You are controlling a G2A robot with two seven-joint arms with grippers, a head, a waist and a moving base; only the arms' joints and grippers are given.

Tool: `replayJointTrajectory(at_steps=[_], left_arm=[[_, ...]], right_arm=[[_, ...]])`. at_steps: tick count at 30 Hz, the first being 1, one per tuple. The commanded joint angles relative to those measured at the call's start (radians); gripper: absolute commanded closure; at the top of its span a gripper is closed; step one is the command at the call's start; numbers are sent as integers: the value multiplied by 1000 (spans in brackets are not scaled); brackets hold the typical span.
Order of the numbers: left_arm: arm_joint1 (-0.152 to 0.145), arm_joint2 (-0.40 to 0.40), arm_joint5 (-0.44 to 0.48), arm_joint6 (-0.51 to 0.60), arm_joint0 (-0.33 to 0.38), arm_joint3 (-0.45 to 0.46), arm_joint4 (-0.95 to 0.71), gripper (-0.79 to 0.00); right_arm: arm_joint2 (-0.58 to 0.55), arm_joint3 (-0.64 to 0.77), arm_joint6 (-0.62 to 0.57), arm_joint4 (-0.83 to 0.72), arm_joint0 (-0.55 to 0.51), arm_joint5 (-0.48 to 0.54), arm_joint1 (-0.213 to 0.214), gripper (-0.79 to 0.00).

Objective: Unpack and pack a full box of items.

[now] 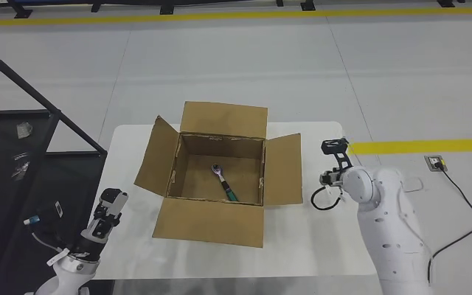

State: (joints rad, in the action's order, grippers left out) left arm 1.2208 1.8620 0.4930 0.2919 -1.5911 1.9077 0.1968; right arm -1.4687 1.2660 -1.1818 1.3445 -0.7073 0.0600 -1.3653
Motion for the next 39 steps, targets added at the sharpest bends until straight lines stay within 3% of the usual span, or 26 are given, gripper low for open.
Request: replayJointTrajectory(at_steps=[1,10,11,13,14,15,20,25,29,32,35,39], left_arm=[[0,0,0,0,0,0,0,-785],[0,0,0,0,0,0,0,-785],[0,0,0,0,0,0,0,-785],[0,0,0,0,0,0,0,-785],[0,0,0,0,0,0,0,-785],[0,0,0,0,0,0,0,-785],[0,0,0,0,0,0,0,-785],[-1,-5,-3,-2,-6,7,12,-785],[-3,0,7,-4,-18,10,10,-785],[-3,14,20,-17,-29,-1,-4,-785],[-4,34,31,-28,-41,-19,-30,-785],[-6,68,56,-34,-60,-41,-70,-785]], right_arm=[[10,-75,24,5,19,3,0,0],[20,-238,98,-37,69,34,3,0],[20,-247,101,-39,72,35,3,-169],[19,-259,112,-51,76,39,5,-422],[18,-262,116,-55,76,42,6,-733],[17,-260,120,-56,75,43,7,-785],[-9,-149,154,-86,52,40,15,-785],[19,293,152,-83,-34,69,20,-785],[151,558,65,-21,-14,65,11,-785],[308,536,14,-27,109,83,-10,-785],[470,391,-22,-1,269,40,-46,-785],[627,179,4,-81,436,-2,-106,-785]])
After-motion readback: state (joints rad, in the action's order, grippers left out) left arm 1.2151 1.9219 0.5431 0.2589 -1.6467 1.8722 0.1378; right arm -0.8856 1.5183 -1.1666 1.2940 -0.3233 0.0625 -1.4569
